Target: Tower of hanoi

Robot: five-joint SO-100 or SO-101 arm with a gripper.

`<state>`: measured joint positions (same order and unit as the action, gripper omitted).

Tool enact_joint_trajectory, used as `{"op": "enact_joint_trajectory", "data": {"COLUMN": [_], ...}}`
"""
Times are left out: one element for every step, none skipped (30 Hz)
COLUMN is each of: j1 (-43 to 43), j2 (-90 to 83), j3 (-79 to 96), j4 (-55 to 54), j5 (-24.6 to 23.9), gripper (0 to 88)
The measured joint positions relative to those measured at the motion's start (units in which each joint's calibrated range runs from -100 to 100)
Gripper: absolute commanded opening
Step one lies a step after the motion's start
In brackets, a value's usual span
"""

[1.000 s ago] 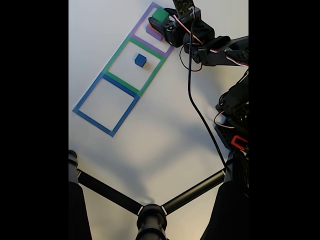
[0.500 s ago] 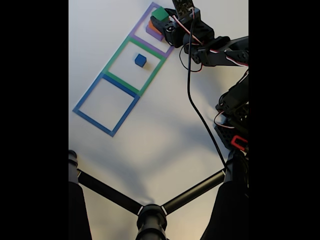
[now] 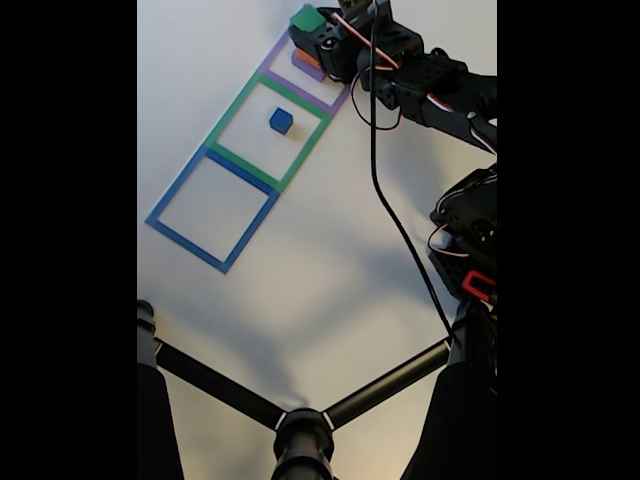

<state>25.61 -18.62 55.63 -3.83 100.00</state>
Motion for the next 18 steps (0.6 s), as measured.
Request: {"op": "enact_joint_trajectory", "data": {"j1": [0.00, -0.10, -0.10, -0.20, -0.60, -1.00, -1.60, -2.30, -3.00, -3.59, -4.09, -4.49, -4.99, -5.39, -5.99, -6.79, -7.69, -8.79], "j2": [-1.43, -2.77, -4.04, -5.21, -6.22, -7.15, -7.90, -8.66, -9.33, -10.00, -10.59, -11.27, -11.85, -12.36, -12.95, -13.54, -13.96, -14.12], "j3": [-1.98, -4.30, -6.36, -8.86, -11.35, -14.19, -17.02, -20.12, -23.30, -26.40, -29.58, -32.59, -35.43, -38.18, -40.93, -43.08, -45.14, -47.12], "j4": [3.75, 8.13, 12.20, 16.51, 20.65, 25.04, 29.43, 34.05, 38.44, 43.06, 47.61, 52.07, 56.46, 60.69, 64.75, 68.10, 71.29, 74.24], "j5": [0.00, 0.00, 0.00, 0.00, 0.00, 0.00, 0.00, 0.00, 0.00, 0.00, 0.00, 0.00, 0.00, 0.00, 0.00, 0.00, 0.00, 0.00], "gripper": [3.4, 3.4, 3.4, 3.3, 3.2, 3.2, 3.2, 3.2, 3.2, 3.1, 3.1, 3.1, 3.0, 3.0, 3.0, 3.0, 3.0, 3.0]}}
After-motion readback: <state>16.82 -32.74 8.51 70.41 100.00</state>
